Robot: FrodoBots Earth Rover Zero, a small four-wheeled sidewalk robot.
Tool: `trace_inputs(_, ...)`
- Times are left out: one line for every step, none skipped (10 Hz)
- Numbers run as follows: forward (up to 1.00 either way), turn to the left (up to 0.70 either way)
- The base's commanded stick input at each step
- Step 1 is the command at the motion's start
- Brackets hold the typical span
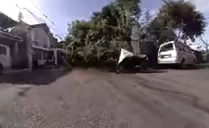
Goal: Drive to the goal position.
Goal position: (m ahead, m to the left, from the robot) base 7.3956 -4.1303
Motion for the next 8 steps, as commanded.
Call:
trace_inputs(0.0, -0.45)
trace_inputs(0.0, -0.45)
trace_inputs(0.0, -0.45)
trace_inputs(0.4, -0.38)
trace_inputs(1.0, -0.27)
trace_inputs(1.0, -0.16)
trace_inputs(1.0, 0.0)
trace_inputs(1.0, 0.0)
